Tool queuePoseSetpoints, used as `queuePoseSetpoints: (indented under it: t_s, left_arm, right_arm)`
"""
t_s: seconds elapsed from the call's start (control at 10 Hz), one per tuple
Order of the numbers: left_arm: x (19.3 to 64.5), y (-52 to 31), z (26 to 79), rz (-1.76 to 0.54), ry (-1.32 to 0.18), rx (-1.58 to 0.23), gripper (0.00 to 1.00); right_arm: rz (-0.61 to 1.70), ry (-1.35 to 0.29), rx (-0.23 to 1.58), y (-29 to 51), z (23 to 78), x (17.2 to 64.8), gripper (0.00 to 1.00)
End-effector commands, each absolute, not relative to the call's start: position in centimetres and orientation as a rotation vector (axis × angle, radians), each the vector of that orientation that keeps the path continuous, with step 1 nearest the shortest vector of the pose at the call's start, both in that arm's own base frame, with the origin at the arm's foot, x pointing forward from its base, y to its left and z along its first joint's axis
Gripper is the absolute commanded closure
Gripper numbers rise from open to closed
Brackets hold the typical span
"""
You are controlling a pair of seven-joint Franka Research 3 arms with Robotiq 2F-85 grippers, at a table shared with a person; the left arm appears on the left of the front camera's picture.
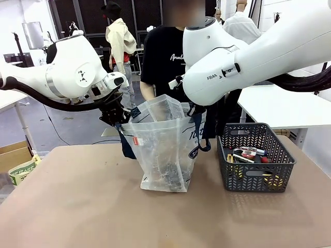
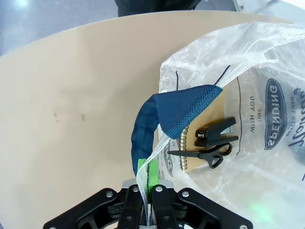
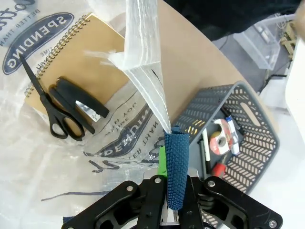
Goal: Transfer purchased items from the store into the shopping bag.
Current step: Move the Reusable shopping bag to the right side of the table.
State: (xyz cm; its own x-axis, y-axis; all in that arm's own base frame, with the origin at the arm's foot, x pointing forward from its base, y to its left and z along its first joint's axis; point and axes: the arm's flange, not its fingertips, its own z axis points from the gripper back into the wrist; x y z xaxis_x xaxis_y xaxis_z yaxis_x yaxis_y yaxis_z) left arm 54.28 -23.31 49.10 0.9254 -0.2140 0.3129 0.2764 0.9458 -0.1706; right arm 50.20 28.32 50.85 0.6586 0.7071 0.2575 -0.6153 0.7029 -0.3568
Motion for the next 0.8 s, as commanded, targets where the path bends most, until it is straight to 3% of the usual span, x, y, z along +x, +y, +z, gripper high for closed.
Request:
queuePoseSetpoints:
  t_s: [0.0, 0.7]
  left_arm:
    - [54.37, -23.04, 49.24, -0.249, -0.299, -0.214, 1.00]
    - [54.37, -23.04, 49.24, -0.249, -0.299, -0.214, 1.00]
  right_arm:
    - [0.754, -0.396, -0.250, 28.13, 50.91, 50.28, 1.00]
    - [0.754, -0.396, -0.250, 28.13, 50.91, 50.28, 1.00]
